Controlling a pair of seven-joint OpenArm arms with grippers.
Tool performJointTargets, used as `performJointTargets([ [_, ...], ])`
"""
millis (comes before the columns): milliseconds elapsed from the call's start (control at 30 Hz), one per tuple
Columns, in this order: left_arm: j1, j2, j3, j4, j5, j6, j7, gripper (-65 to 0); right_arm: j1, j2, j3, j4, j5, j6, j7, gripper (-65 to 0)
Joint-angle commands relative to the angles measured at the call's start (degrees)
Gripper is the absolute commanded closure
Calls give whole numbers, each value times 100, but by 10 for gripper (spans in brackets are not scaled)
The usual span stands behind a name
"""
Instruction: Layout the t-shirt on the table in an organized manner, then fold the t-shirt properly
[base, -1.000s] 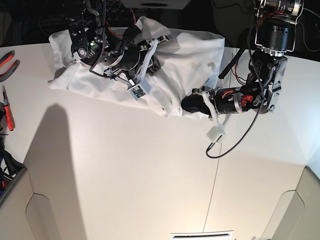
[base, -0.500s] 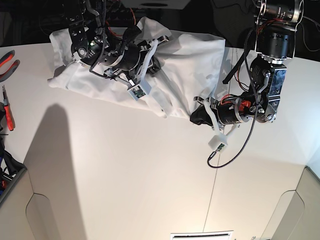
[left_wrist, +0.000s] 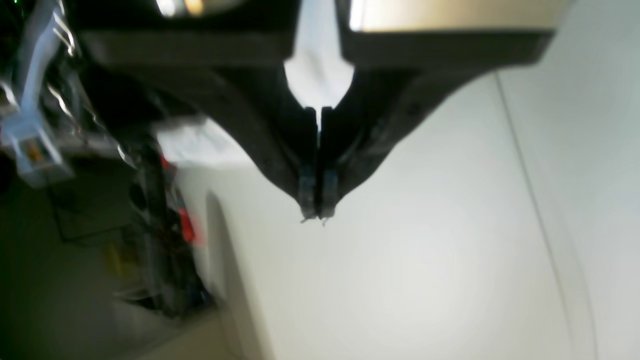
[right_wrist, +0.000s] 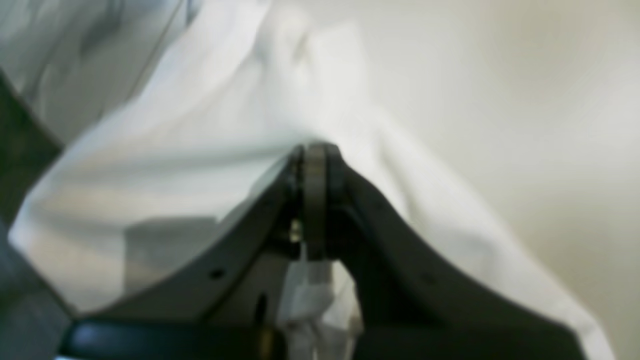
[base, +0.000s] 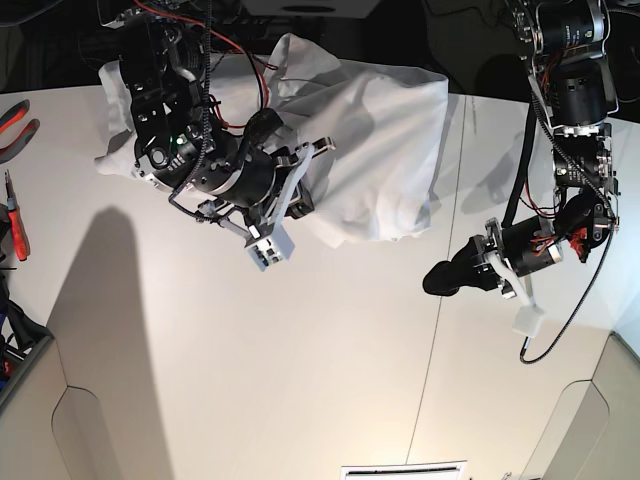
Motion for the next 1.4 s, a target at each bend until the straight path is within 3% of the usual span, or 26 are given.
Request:
performJointTargets([
  [0, -31, -105, -31, 90, -520, -56, 142, 0, 166, -63, 2, 109, -101, -168, 129, 0],
  [100, 214, -282, -31, 87, -1519, -56, 671, 0, 317, -258, 7, 109, -678, -634, 127, 0],
  [200, 435, -411, -31, 90, -1537, -56, 863, 0, 352, -409, -2, 118, -516, -643, 122, 0],
  [367, 706, -426, -28, 90, -1537, -56, 863, 0, 173, -584, -11, 118, 660, 131, 83, 0],
  [433, 831, -424, -17, 90, -1537, -56, 863, 0, 46, -632, -13, 118, 715, 175, 81, 0],
  [600, 1115, -393, 247, 90, -1537, -56, 863, 0, -208, -623, -9, 111, -83, 79, 76, 0],
  [800, 1088, -363, 857, 90, -1537, -56, 863, 0, -219, -444, -2, 107, -1021, -424, 256, 0],
  [1100, 1091, -98, 1394, 90, -1534, -56, 863, 0, 273, -448, -4, 109, -1091, -479, 343, 0],
  [1200, 1093, -4, 1405, 90, -820, -56, 542, 0, 511, -448, -2, 118, -1115, -616, 306, 0],
  [1367, 1091, -2, 1405, 87, 1401, -56, -964, 0, 649, -446, 109, 238, -1351, -638, 57, 0],
])
